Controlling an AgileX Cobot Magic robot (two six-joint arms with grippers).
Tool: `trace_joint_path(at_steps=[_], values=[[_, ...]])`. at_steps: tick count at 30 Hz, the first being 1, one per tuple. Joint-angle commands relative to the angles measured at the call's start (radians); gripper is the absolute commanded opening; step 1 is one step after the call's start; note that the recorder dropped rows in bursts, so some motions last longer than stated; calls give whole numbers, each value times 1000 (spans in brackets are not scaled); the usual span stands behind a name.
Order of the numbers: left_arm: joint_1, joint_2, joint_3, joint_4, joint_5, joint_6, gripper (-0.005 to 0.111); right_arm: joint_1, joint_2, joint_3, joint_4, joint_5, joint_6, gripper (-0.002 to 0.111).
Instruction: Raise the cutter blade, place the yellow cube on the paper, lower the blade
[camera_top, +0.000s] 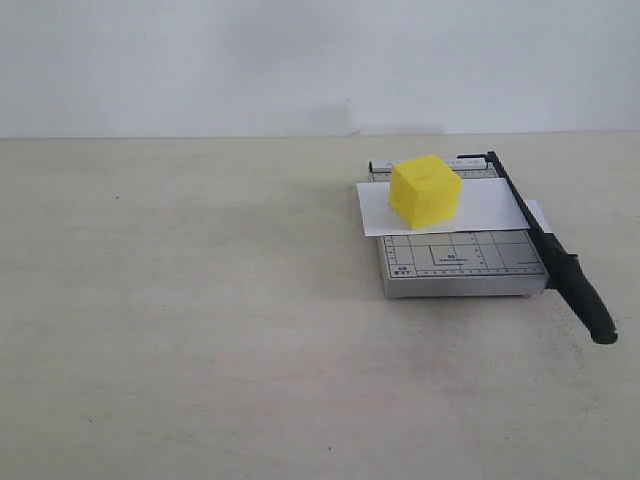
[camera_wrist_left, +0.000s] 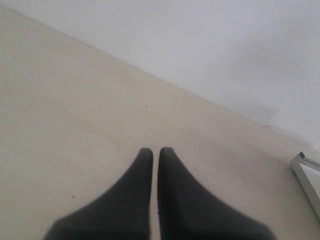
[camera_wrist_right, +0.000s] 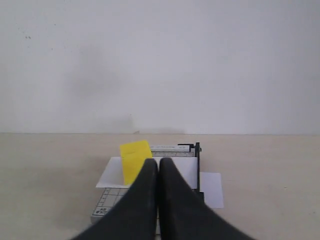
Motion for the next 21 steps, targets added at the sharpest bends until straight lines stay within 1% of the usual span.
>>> trace_joint_path(at_steps=[1, 5, 10, 12, 16, 17, 18, 19, 21], values=[[-6, -3, 3, -6, -10, -8, 4, 0, -6, 5, -92, -27, -29, 0], [-6, -3, 3, -6, -10, -8, 4, 0, -6, 17, -167, -64, -25, 0], [-6, -3, 3, -6, -10, -8, 4, 0, -6, 82, -322, -192, 84, 0], [-6, -3, 3, -6, -10, -8, 4, 0, -6, 139, -327, -234, 116, 0], [-6, -3, 3, -6, -10, -8, 4, 0, -6, 256, -322, -255, 121, 0], [-6, -3, 3, -6, -10, -8, 4, 0, -6, 257, -322, -263, 124, 0], [-6, -3, 3, -6, -10, -8, 4, 0, -6, 257, -322, -242, 126, 0], [-6, -3, 3, -6, -10, -8, 4, 0, -6, 257, -327, -143, 129, 0], [-6, -3, 3, -6, -10, -8, 4, 0, -6, 257, -331, -43, 125, 0]])
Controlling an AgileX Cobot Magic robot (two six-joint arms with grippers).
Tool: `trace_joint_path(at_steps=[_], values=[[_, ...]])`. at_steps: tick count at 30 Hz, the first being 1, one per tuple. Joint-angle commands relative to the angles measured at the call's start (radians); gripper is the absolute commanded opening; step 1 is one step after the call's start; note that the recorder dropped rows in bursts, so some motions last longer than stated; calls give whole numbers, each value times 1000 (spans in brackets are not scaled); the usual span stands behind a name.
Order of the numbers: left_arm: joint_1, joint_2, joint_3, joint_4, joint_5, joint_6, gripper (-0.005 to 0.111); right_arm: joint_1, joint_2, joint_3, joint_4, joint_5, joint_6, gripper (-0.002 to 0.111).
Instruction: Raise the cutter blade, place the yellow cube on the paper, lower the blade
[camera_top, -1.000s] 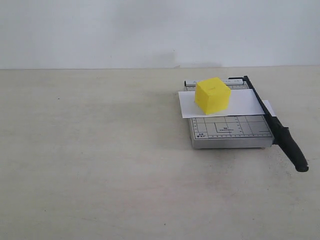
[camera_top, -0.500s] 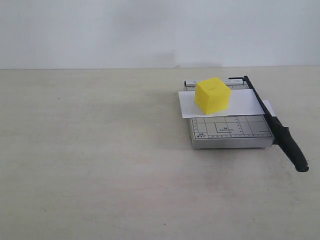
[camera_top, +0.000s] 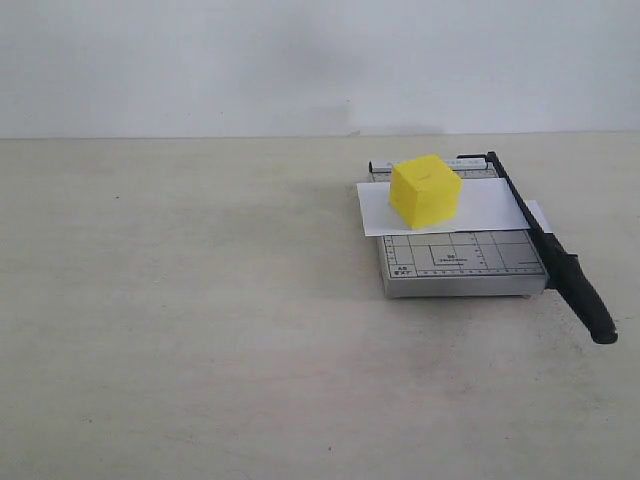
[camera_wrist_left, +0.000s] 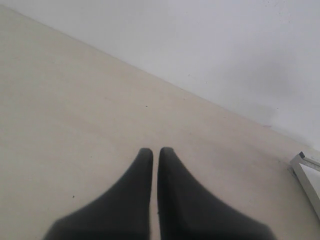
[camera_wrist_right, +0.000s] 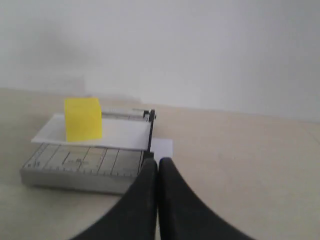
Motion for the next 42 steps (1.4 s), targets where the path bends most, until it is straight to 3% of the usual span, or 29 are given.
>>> trace_joint_path(at_steps=[1, 9, 17, 42], values=[[-6, -3, 3, -6, -10, -8, 4, 0, -5, 7, -22, 181, -16, 0], [-6, -3, 3, -6, -10, -8, 4, -4, -5, 7, 15, 153, -73, 0], [-6, -3, 3, -6, -10, -8, 4, -91, -5, 7, 118, 146, -80, 0], [-5, -3, 3, -4, -17, 40, 4, -91, -5, 7, 125, 143, -80, 0]])
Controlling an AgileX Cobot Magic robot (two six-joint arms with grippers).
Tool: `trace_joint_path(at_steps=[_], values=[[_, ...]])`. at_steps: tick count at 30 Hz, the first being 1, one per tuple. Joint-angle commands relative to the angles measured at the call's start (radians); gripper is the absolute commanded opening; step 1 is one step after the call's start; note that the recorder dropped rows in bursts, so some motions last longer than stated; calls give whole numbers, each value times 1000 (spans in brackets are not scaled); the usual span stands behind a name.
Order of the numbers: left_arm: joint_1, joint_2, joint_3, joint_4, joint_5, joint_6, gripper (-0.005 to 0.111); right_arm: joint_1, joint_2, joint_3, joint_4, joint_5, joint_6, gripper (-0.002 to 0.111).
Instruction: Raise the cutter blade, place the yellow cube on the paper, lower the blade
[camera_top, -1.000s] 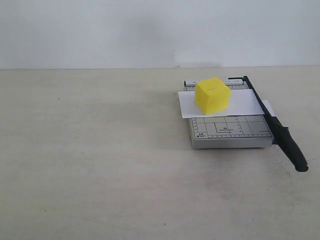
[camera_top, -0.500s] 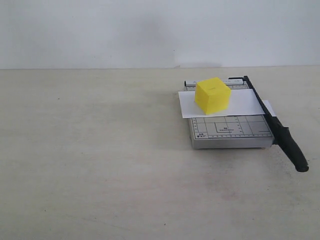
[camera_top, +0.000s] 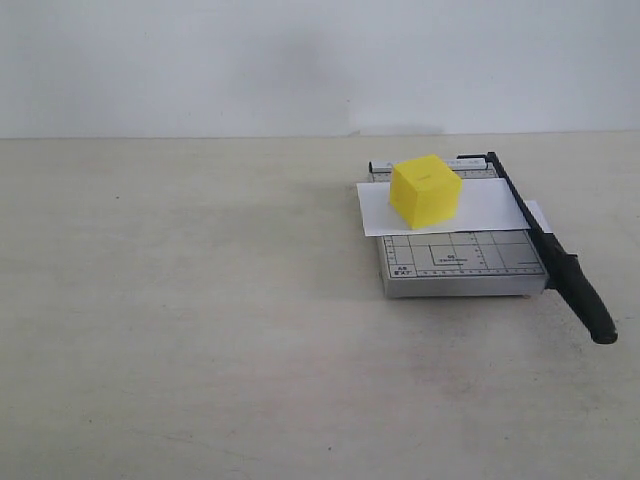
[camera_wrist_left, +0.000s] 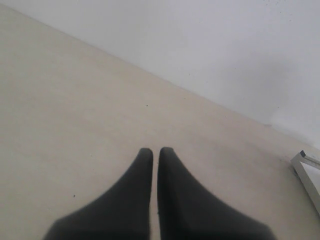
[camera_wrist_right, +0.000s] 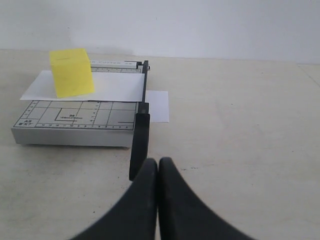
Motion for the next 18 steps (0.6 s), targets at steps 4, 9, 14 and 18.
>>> trace_joint_path(at_steps=[4, 9, 14, 18], values=[[-5, -3, 1, 57, 42, 194, 4, -4, -5, -1, -1, -10, -2, 0], [70, -76, 1, 102, 177, 294, 4, -4, -5, -1, -1, -8, 0, 0], [161, -200, 1, 121, 238, 304, 4, -4, -5, -1, -1, -8, 3, 0], [164, -200, 1, 88, 255, 304, 4, -4, -5, -1, 4, -10, 3, 0]])
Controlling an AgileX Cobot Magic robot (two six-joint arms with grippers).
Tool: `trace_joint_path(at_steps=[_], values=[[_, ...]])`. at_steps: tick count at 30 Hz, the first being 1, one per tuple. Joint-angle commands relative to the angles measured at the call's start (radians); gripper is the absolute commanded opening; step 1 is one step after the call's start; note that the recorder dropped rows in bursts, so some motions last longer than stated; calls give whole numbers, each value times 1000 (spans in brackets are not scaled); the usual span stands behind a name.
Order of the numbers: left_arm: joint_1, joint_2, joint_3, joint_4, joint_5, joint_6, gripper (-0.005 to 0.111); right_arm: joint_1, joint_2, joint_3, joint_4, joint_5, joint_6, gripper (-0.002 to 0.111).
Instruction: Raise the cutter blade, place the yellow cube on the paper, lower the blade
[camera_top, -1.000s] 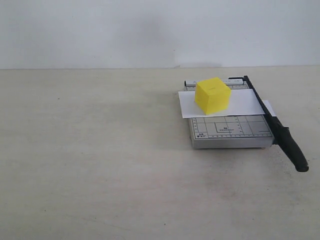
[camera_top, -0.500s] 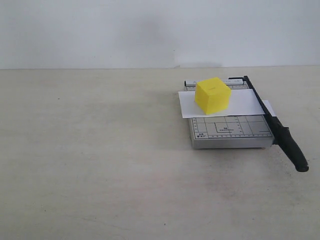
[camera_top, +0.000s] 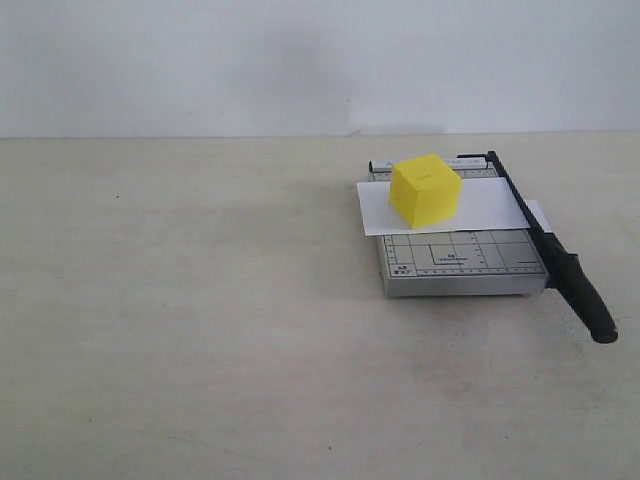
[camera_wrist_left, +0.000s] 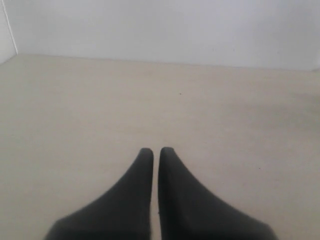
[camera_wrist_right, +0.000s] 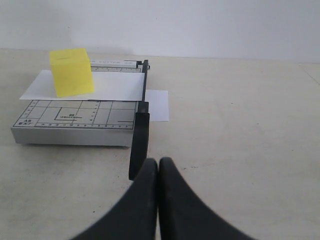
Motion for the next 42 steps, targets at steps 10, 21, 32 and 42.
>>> trace_joint_path(at_steps=[10, 21, 32, 42], values=[[27, -9, -1, 249, -12, -287, 4, -4, -5, -1, 6, -7, 1, 0], [3, -9, -1, 392, -9, -484, 4, -4, -5, -1, 8, -7, 3, 0], [-7, -9, -1, 376, -16, -484, 4, -4, -5, -1, 8, -7, 3, 0], [-7, -9, -1, 376, -16, -484, 4, -4, -5, -1, 8, -7, 3, 0]])
